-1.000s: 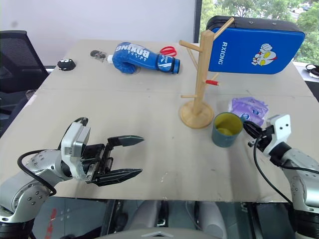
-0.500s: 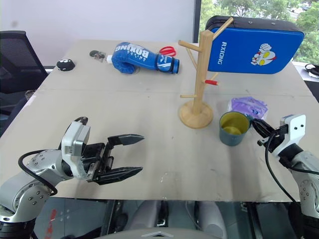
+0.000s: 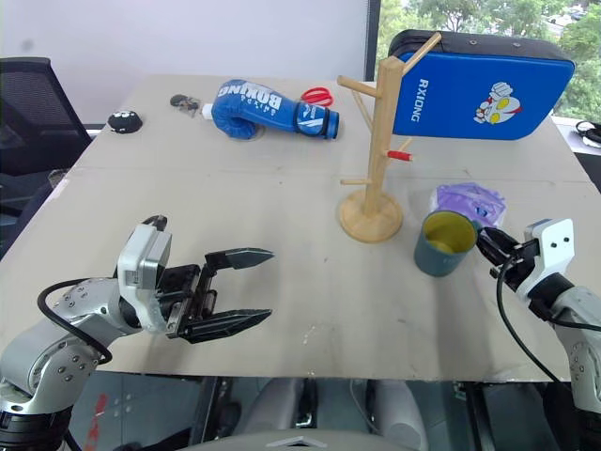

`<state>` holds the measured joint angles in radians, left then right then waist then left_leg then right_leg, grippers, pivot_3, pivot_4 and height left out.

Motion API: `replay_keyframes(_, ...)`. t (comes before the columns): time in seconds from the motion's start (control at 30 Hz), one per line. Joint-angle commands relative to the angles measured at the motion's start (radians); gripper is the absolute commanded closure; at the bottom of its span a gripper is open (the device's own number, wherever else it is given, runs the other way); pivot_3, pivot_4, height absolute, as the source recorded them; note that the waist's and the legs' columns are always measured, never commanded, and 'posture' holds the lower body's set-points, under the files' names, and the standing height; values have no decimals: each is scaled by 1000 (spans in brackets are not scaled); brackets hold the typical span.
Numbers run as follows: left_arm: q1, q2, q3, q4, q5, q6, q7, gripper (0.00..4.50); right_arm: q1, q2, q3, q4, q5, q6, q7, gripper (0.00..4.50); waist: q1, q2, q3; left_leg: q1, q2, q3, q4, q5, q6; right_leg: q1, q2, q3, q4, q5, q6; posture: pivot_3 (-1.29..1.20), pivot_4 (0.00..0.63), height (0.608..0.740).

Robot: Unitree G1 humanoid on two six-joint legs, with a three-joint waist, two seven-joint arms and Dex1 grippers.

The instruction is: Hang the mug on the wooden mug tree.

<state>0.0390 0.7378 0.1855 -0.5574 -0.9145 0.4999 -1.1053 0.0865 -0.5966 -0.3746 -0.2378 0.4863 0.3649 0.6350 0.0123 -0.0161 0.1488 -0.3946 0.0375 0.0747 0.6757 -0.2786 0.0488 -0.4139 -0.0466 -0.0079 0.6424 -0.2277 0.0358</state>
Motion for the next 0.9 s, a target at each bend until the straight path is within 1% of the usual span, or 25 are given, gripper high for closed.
replay_keyframes(0.03, -23, 5, -3, -16, -11, 8, 8, 0, -27, 1, 12, 27, -19, -39, 13, 1846, 0, 0, 0, 0, 0, 0, 0, 0, 0, 0, 0, 0, 0, 0, 0, 0, 150, 740)
replay_keyframes(0.37, -20, 12, 15, -25, -18, 24, 13, 0, -87, 46, 55, 96, 1, -37, 40, 1846, -1, 0, 0, 0, 0, 0, 0, 0, 0, 0, 0, 0, 0, 0, 0, 0, 150, 740)
replay_keyframes(0.47, -10, 13, 22, -29, -18, 22, 12, 0, -112, 63, 78, 128, -17, -50, 39, 1846, -1, 0, 0, 0, 0, 0, 0, 0, 0, 0, 0, 0, 0, 0, 0, 0, 150, 740)
replay_keyframes(0.5, -5, 14, 25, -31, -17, 21, 13, 0, -126, 70, 84, 137, -21, -52, 32, 2056, -1, 0, 0, 0, 0, 0, 0, 0, 0, 0, 0, 0, 0, 0, 0, 0, 150, 740)
replay_keyframes(0.53, -2, 13, 28, -32, -17, 20, 15, 0, -137, 76, 89, 142, -21, -51, 27, 2379, -1, 0, 0, 0, 0, 0, 0, 0, 0, 0, 0, 0, 0, 0, 0, 0, 150, 740)
replay_keyframes(0.57, 2, 14, 30, -33, -17, 19, 15, 0, -145, 80, 92, 145, -21, -51, 26, 2490, -1, 0, 0, 0, 0, 0, 0, 0, 0, 0, 0, 0, 0, 0, 0, 0, 150, 740)
replay_keyframes(0.6, 5, 14, 32, -34, -17, 18, 16, 0, -149, 83, 95, 146, -22, -52, 26, 3026, -1, 0, 0, 0, 0, 0, 0, 0, 0, 0, 0, 0, 0, 0, 0, 0, 150, 740)
replay_keyframes(0.63, 8, 13, 34, -35, -18, 17, 16, 0, -151, 84, 96, 146, -22, -52, 26, 3364, -1, 0, 0, 0, 0, 0, 0, 0, 0, 0, 0, 0, 0, 0, 0, 0, 150, 740)
replay_keyframes(0.7, 14, 12, 38, -36, -21, 16, 16, 0, -153, 86, 94, 137, -19, -50, 28, 4314, 0, 0, 0, 0, 0, 0, 0, 0, 0, 0, 0, 0, 0, 0, 0, 0, 150, 740)
replay_keyframes(0.73, 17, 12, 39, -37, -21, 15, 15, 0, -153, 87, 92, 132, -17, -49, 28, 4420, 1, 0, 0, 0, 0, 0, 0, 0, 0, 0, 0, 0, 0, 0, 0, 0, 150, 740)
replay_keyframes(0.9, 22, -30, 69, -20, -14, -31, 38, 0, -145, 58, 53, 8, 32, -2, 20, 4420, 0, 1, 1, 0, 0, 0, 0, 0, 0, 0, 0, 0, 0, 0, 0, 0, 150, 740)
